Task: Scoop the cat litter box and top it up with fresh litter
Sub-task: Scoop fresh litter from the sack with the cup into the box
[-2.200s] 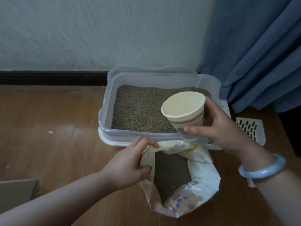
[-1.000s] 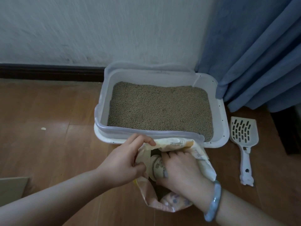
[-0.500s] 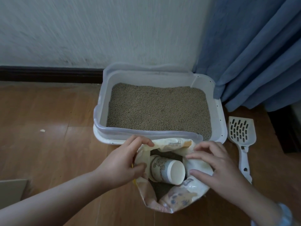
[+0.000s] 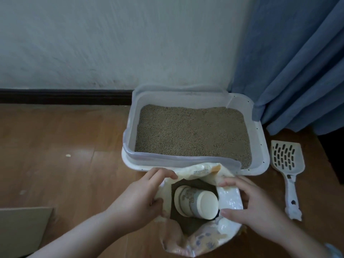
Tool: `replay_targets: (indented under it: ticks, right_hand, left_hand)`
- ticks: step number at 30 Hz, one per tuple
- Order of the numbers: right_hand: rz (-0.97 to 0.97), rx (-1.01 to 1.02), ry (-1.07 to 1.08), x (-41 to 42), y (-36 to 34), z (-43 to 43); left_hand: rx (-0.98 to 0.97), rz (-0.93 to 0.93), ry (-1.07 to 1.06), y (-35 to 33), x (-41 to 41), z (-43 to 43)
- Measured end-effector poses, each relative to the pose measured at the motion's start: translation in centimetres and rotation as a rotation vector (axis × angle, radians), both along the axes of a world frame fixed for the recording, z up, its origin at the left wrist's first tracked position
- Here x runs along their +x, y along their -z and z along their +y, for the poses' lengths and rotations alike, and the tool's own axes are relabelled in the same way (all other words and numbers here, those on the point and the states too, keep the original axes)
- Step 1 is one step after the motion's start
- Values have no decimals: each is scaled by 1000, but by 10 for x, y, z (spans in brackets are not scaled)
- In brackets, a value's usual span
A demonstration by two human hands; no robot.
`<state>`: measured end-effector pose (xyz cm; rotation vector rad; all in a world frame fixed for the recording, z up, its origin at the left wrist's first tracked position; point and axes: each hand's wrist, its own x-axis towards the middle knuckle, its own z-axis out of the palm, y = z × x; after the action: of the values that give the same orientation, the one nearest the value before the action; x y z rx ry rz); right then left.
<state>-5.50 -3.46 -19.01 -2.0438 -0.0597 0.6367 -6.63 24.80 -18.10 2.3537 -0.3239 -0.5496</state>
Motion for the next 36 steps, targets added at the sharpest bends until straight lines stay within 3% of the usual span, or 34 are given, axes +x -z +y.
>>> replay_targets:
  ticks: [12,20,32,36]
  right_hand:
    - [-70,63,-385,22,-51,139]
    - [-190,41,-480,61,-49,254]
    - [-333,-77,-402,175,-33,338]
    - [-411,-115,-385,200,-27,350]
  left_hand:
    - [125,-68,-446,-58,-40,129]
    - [240,-154,-736,-56,-15,207]
    - [540,-354,-709,-49,86,273]
    - [575,-330,-743,-39,104,282]
